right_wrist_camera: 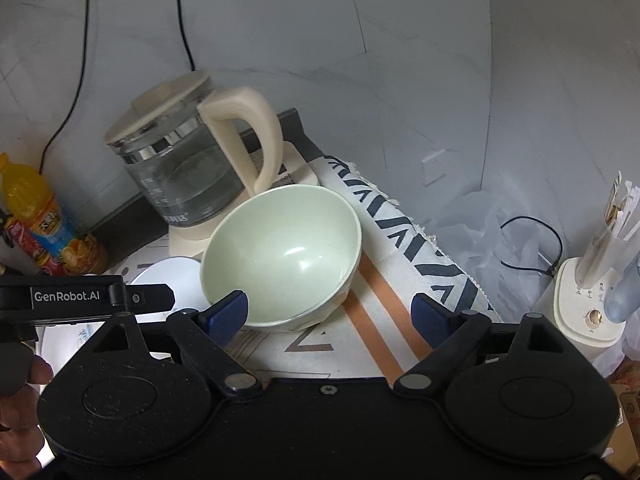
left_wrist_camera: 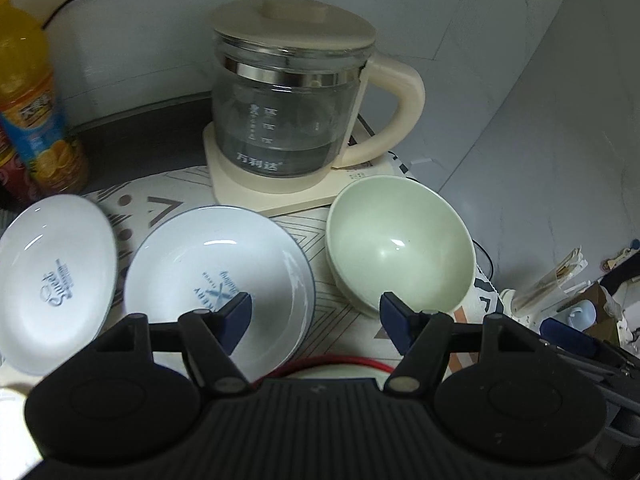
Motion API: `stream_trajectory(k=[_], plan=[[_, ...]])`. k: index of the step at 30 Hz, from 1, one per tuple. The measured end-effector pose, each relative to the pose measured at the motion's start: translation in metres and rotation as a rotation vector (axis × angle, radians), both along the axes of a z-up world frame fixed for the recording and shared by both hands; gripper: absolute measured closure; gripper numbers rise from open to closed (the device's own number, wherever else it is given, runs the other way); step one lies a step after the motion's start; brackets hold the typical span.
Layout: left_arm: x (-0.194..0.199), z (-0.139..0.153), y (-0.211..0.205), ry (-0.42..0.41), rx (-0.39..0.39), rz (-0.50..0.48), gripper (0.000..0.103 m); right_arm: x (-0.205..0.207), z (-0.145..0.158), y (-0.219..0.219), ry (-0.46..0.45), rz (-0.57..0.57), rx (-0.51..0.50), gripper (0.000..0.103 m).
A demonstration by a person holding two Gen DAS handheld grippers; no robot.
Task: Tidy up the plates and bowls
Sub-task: 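Move both tools to the small pale green bowl and grip its rim, then lift the small pale green bowl and carry it over the bowl stack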
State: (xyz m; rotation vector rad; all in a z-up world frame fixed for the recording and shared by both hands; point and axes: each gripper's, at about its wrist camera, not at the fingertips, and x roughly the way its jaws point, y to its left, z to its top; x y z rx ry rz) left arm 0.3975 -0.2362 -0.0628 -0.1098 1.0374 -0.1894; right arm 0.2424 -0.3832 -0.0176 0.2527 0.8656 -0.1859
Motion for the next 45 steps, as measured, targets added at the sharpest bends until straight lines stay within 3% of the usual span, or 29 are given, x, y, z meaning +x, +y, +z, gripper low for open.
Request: stream_trajectory(k=[13,17,22,25,28,31,32,36,39,45], plan=[[0.031,-0.021,-0.016,0.027,-0.015,-0.053,0.034,0.025,-0.023,-0.007,0.047,-0.044,0.022,0.023],[0.038,-0.028,-0.02,0.03,-0.015,-0.069,0.035,0.031,-0.031,-0.011,0.066,-0.058,0.042,0.033],[0.047,-0.04,-0.026,0.066,-0.021,-0.069,0.037,0.04,-0.04,-0.013,0.087,-0.062,0.063,0.039],[0.051,-0.045,-0.029,0.072,-0.016,-0.08,0.04,0.045,-0.048,-0.015,0.105,-0.063,0.089,0.049],[0.057,-0.051,-0.031,0.083,-0.017,-0.082,0.045,0.05,-0.056,-0.018,0.128,-0.053,0.13,0.062],[0.06,-0.058,-0.033,0.094,-0.01,-0.075,0.054,0.052,-0.06,-0.019,0.13,-0.051,0.145,0.067],[0.062,-0.06,-0.034,0.105,-0.012,-0.078,0.061,0.053,-0.061,-0.019,0.127,-0.047,0.151,0.073],[0.068,-0.068,-0.034,0.135,-0.033,-0.069,0.081,0.057,-0.061,-0.017,0.12,-0.032,0.138,0.075],[0.07,-0.07,-0.034,0.144,-0.025,-0.049,0.086,0.056,-0.058,-0.02,0.116,-0.038,0.145,0.075],[0.063,-0.061,-0.034,0.134,-0.036,-0.059,0.087,0.051,-0.046,-0.018,0.088,-0.029,0.131,0.076]])
